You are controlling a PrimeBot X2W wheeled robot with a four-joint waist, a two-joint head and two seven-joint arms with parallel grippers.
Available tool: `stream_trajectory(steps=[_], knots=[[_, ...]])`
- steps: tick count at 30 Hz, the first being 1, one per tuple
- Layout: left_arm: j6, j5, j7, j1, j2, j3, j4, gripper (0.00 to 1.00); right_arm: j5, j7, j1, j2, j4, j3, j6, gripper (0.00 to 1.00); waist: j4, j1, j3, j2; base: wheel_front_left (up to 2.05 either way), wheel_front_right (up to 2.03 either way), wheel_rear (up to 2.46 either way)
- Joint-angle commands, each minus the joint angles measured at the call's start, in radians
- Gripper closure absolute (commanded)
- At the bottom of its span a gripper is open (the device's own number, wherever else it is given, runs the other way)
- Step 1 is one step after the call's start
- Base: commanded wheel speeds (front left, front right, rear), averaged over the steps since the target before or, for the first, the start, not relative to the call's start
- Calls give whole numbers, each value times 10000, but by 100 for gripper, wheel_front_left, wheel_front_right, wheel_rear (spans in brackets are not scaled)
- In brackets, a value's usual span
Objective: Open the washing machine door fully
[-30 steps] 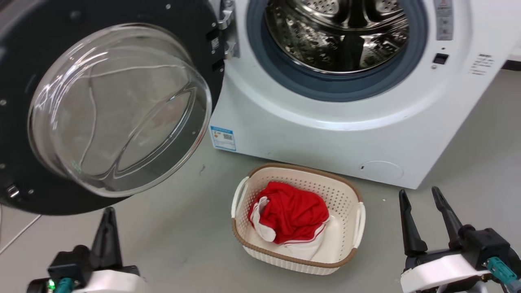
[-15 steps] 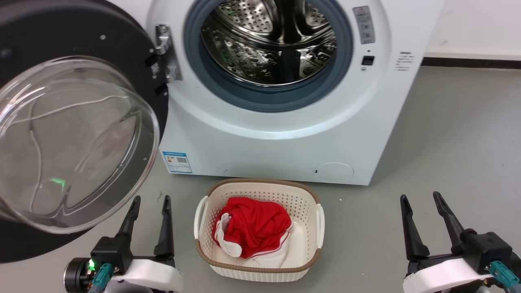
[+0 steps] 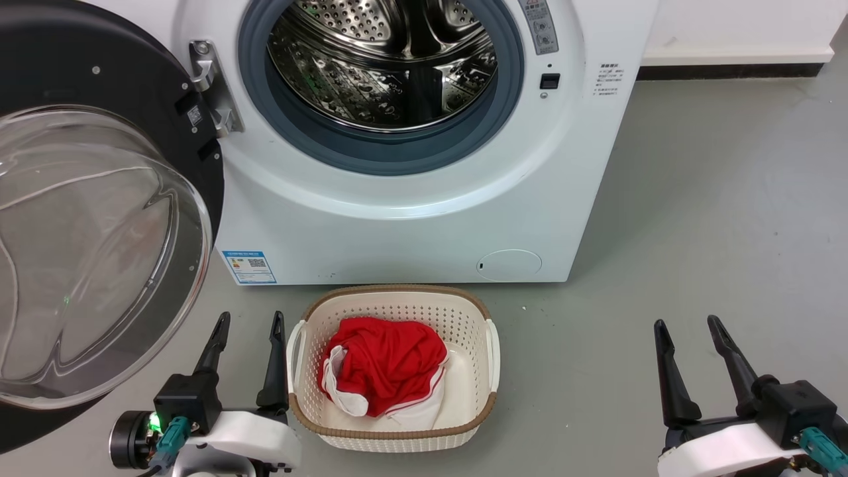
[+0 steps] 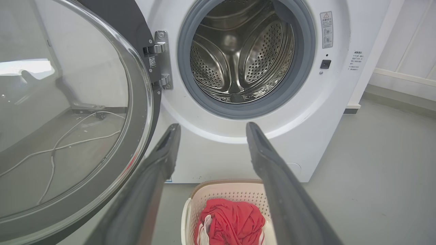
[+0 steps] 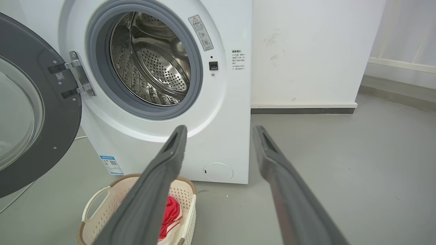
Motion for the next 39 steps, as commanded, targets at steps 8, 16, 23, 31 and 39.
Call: stream_trajectory(steps=[8,16,23,31,39], knots=[[-32,189,-23,-152,-78,169,-93,0,-5,-95,-99,16,40,-18,-7,0,-33,0,89,0,0,0,0],[-64,273,-23,-108,-175,305,-136,0,-15,-117,-170,16,94,-12,-7,0,-63,0,106,0,0,0,0],[-124,355,-24,-84,-234,407,-158,0,-1,-137,-147,16,150,1,-7,0,-77,0,84,0,0,0,0],[-179,-25,196,-56,-235,512,177,100,407,-59,80,-2,297,41,2,100,-66,0,89,0,0,0,0],[-326,-1626,612,-119,-298,681,221,100,2208,205,-154,-131,521,29,1,100,-54,0,62,0,0,0,0]])
